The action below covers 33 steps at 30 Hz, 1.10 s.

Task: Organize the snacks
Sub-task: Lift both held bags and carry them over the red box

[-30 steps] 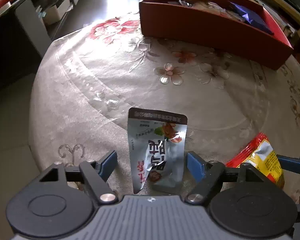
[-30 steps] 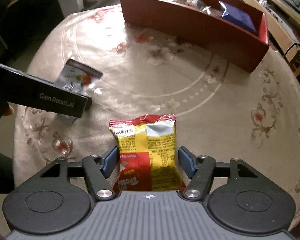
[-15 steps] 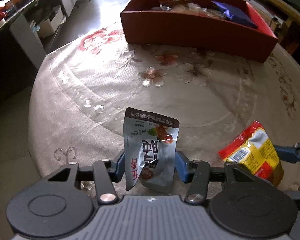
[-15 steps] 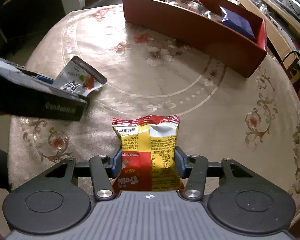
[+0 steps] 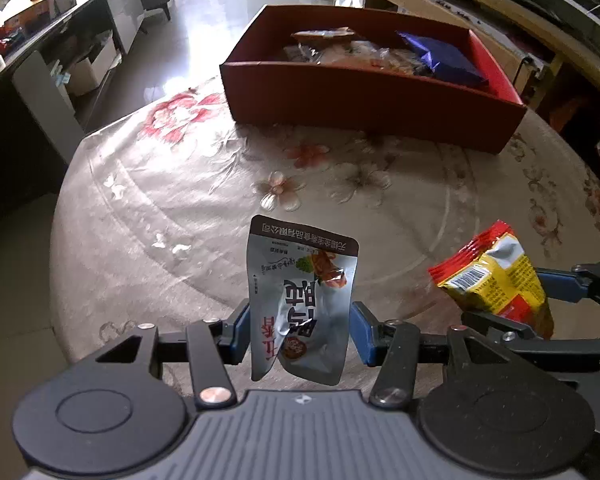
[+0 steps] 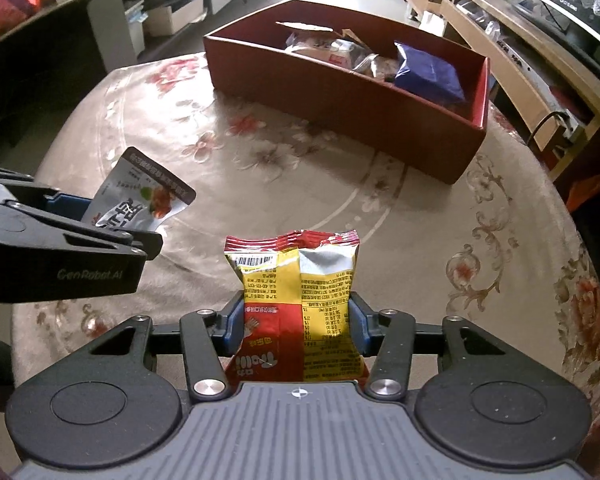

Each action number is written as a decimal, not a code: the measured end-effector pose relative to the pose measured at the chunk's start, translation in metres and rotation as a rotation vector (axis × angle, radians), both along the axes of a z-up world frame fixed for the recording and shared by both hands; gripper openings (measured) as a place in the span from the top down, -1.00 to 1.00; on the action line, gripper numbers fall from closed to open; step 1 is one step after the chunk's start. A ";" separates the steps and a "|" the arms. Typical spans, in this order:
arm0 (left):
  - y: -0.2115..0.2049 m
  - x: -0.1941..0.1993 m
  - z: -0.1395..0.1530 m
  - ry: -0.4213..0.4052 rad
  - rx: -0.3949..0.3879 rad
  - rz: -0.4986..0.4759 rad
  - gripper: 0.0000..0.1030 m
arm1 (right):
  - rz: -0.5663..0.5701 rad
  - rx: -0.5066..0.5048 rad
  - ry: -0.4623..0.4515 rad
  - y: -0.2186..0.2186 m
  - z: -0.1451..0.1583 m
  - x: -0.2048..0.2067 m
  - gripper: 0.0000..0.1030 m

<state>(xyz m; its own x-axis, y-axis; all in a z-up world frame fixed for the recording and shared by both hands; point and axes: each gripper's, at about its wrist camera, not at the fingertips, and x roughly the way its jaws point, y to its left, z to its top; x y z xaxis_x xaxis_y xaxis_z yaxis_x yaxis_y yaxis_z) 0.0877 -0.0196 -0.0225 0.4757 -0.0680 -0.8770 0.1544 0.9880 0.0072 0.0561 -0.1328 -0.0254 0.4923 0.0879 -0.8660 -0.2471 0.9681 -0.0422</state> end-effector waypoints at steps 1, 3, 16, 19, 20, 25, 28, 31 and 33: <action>-0.001 0.000 0.001 -0.003 0.001 -0.002 -0.03 | -0.003 0.000 -0.001 -0.001 0.000 0.001 -0.14; -0.002 0.001 0.001 -0.005 0.001 -0.003 -0.03 | -0.005 -0.005 -0.003 -0.002 0.000 0.002 -0.14; -0.008 0.022 0.023 -0.060 -0.043 0.012 -0.03 | -0.033 0.020 -0.063 -0.011 0.018 0.018 -0.14; -0.012 0.030 0.029 -0.074 -0.053 0.012 -0.03 | -0.043 0.030 -0.080 -0.015 0.024 0.026 -0.14; -0.014 0.033 0.032 -0.078 -0.056 0.011 -0.03 | -0.045 0.033 -0.085 -0.016 0.025 0.028 -0.14; -0.018 0.047 0.041 -0.099 -0.079 0.016 -0.03 | -0.061 0.050 -0.107 -0.019 0.033 0.042 -0.14; -0.022 0.058 0.048 -0.113 -0.091 0.022 -0.03 | -0.073 0.062 -0.123 -0.022 0.039 0.050 -0.14; -0.025 0.072 0.056 -0.132 -0.104 0.027 -0.03 | -0.088 0.073 -0.139 -0.027 0.044 0.060 -0.14; -0.028 0.083 0.061 -0.145 -0.112 0.030 -0.03 | -0.101 0.080 -0.154 -0.031 0.050 0.069 -0.14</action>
